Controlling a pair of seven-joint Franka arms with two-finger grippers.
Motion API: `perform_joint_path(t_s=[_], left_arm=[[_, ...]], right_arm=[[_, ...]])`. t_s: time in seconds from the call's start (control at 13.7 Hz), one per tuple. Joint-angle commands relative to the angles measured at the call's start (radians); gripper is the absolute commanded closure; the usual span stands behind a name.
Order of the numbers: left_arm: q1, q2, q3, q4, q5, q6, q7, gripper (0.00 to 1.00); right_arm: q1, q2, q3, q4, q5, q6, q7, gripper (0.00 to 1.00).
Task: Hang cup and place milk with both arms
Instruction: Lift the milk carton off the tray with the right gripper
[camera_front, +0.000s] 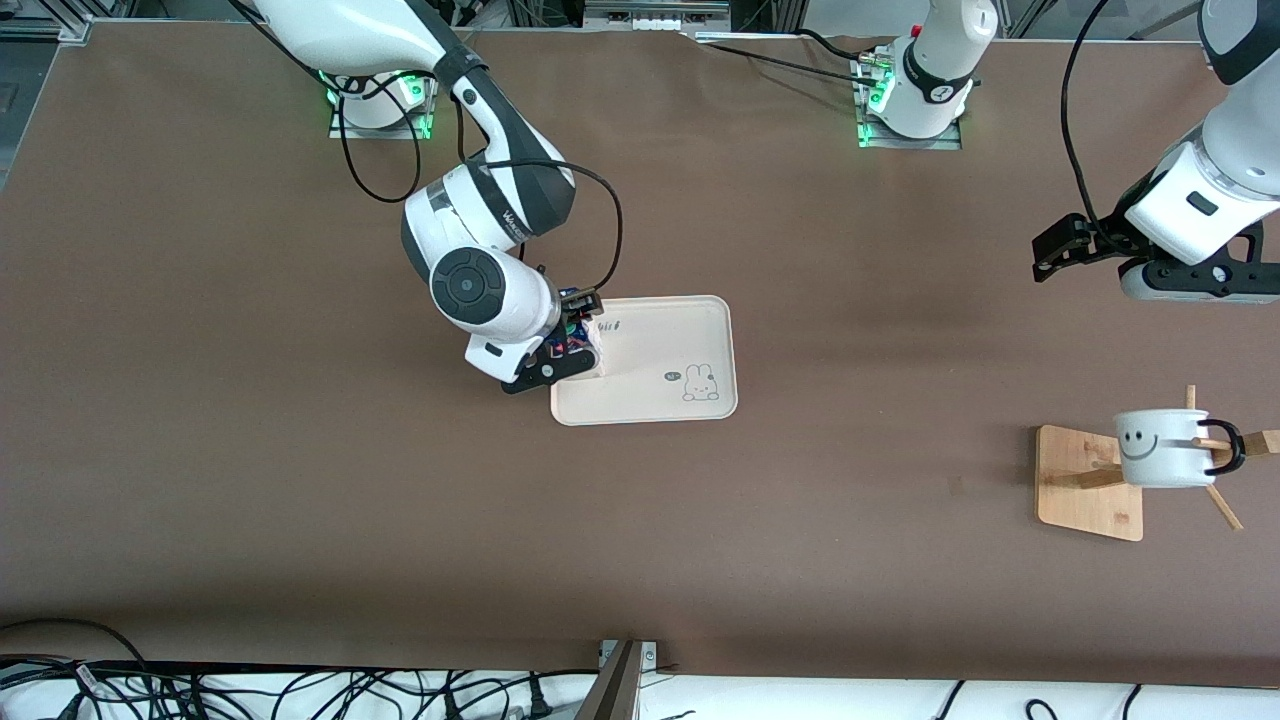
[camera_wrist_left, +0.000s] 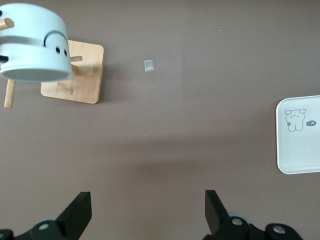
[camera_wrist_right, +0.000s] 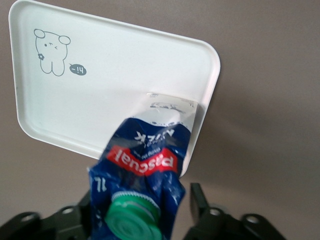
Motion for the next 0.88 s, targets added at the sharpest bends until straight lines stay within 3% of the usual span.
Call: perform_joint_path(t_s=[0.0,0.29,0.59,0.81], left_arm=[[-0.001,-0.001,-0.006,0.018,0.03,-0.025,0.015,0.0],[0.001,0.0,-0.006,0.028,0.03,-0.023,0.012,0.0],[0.001,0.0,-0.005,0.029,0.028,-0.025,0.013,0.0],[0.002,0.0,-0.006,0.029,0.028,-0.025,0.015,0.0]], right_arm=[[0.002,-0.009,-0.004,0.005,0.0,-0.002,0.005,0.5],[0.004,-0.037,-0.006,0.005,0.0,-0.013,0.006,0.51],[0.002,-0.159,-0.015,0.008,-0.016,-0.133,0.008,0.53],[0.002,-0.28,-0.126,0.008,-0.02,-0.202,0.005,0.54]])
